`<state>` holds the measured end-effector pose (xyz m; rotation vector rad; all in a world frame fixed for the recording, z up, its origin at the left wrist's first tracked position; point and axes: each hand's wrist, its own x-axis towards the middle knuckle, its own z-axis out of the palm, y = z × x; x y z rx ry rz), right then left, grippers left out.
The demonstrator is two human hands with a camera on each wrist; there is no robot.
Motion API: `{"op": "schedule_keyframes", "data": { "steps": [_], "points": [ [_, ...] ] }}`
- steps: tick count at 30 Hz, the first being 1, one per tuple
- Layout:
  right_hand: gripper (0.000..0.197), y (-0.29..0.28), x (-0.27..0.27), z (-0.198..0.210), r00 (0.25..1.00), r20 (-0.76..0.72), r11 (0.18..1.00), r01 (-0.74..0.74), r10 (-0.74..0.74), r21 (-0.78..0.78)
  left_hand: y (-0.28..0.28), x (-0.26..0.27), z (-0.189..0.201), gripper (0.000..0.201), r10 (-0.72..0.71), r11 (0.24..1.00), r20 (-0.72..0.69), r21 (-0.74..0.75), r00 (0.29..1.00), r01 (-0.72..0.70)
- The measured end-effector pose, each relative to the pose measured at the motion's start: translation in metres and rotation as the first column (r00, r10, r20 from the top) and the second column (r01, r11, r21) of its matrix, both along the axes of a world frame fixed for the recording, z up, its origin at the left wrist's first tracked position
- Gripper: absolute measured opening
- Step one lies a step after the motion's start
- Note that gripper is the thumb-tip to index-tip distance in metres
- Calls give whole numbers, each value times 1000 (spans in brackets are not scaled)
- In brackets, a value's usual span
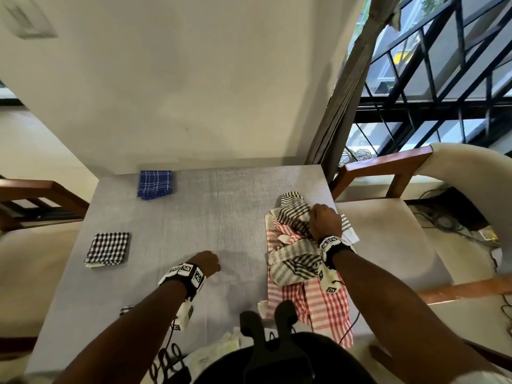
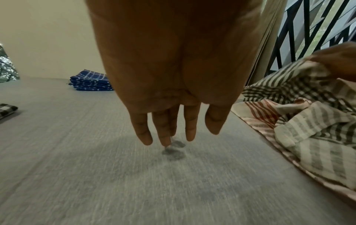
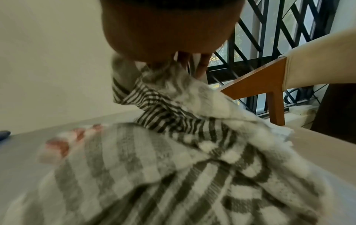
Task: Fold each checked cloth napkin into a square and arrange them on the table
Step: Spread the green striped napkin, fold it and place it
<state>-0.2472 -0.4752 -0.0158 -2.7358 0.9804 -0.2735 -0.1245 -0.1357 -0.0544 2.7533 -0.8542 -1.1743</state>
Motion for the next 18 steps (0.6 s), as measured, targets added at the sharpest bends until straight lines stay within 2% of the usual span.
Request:
{"op": "schedule_keyframes", "data": {
  "steps": [2, 4, 7, 9, 11, 13, 14, 15, 17, 18],
  "points": [
    [36, -2, 3, 17, 978, 195, 991, 49, -72, 121, -5, 5, 13, 38, 20, 998, 34, -61, 999, -18],
    [31, -6, 12, 42, 916, 364, 965, 80, -170, 250, -14, 13, 25, 33, 90, 979, 45, -188, 995, -80],
    [29, -9, 31, 81, 840, 515, 918, -54, -171, 393, -38, 21, 56, 42, 159, 897, 52, -424, 986, -122],
    [25, -2, 51, 114, 864, 495, 829, -213, -87, 517, -63, 24, 85, 62, 193, 781, -4, -605, 981, -157],
    [20, 15, 69, 150, 920, 377, 654, -352, 108, 670, -86, 30, 120, 86, 203, 658, -8, -739, 979, -143],
    [19, 35, 84, 184, 904, 257, 525, -411, 342, 746, -107, 38, 151, 98, 156, 631, 167, -775, 974, 32],
    [21, 43, 90, 196, 880, 223, 487, -426, 420, 763, -115, 41, 166, 93, 116, 631, 232, -768, 966, 109],
    [25, 47, 96, 203, 863, 212, 446, -429, 458, 785, -120, 47, 178, 79, 94, 613, 245, -778, 965, 137],
    [39, 50, 106, 211, 854, 224, 402, -432, 469, 807, -119, 57, 201, 38, 115, 547, 173, -833, 978, 84],
    [44, 51, 109, 212, 849, 220, 420, -443, 479, 792, -113, 63, 208, 20, 132, 527, 107, -850, 986, 22]
  ]
}}
